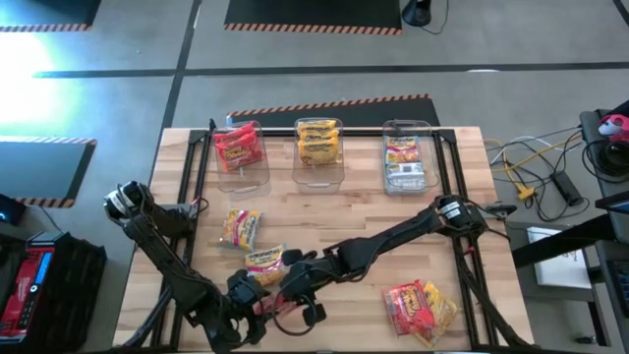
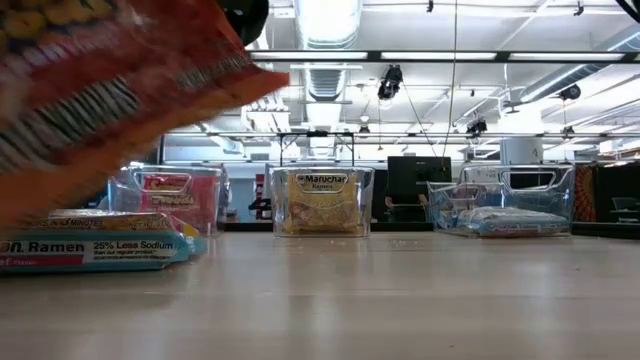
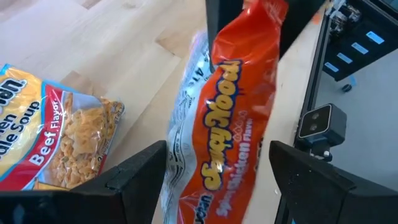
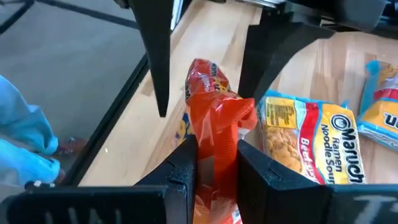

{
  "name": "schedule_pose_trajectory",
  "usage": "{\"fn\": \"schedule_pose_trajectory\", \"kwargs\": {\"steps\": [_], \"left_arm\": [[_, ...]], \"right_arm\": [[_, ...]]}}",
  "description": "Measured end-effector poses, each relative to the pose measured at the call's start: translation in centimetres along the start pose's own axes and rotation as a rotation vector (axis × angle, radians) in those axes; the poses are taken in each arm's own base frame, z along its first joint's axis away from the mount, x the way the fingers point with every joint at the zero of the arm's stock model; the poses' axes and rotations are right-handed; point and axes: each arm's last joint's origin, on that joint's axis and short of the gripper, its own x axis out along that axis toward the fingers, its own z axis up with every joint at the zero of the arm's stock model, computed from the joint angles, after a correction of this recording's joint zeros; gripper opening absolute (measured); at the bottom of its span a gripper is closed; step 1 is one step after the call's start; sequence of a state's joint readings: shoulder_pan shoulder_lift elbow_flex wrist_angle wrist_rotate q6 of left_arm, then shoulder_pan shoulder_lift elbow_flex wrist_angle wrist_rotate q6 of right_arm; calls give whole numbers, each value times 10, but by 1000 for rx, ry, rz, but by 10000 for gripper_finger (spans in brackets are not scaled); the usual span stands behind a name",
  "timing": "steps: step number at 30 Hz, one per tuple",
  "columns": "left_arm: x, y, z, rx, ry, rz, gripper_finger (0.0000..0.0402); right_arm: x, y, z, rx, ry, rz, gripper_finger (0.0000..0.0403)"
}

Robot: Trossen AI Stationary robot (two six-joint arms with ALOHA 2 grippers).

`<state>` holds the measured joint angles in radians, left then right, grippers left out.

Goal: Sort Maruchan noodles
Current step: Put the orange noodle pack into the left transparent bin

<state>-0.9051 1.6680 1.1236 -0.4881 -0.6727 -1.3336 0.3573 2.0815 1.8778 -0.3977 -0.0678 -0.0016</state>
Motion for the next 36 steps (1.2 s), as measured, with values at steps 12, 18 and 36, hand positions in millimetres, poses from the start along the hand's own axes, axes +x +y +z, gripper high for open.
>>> {"fn": "schedule_pose_trajectory", "kwargs": {"steps": [12, 18, 36], "left_arm": [[2, 2, 5, 74, -43, 33, 267], [5, 3, 9, 85, -47, 44, 267], [8, 3, 12, 93, -4, 25, 160]], "right_arm": [[2, 3, -4, 5, 23, 5, 71], [0, 3, 2, -4, -19, 5, 71], [0, 3, 7, -61, -74, 1, 72]]}}
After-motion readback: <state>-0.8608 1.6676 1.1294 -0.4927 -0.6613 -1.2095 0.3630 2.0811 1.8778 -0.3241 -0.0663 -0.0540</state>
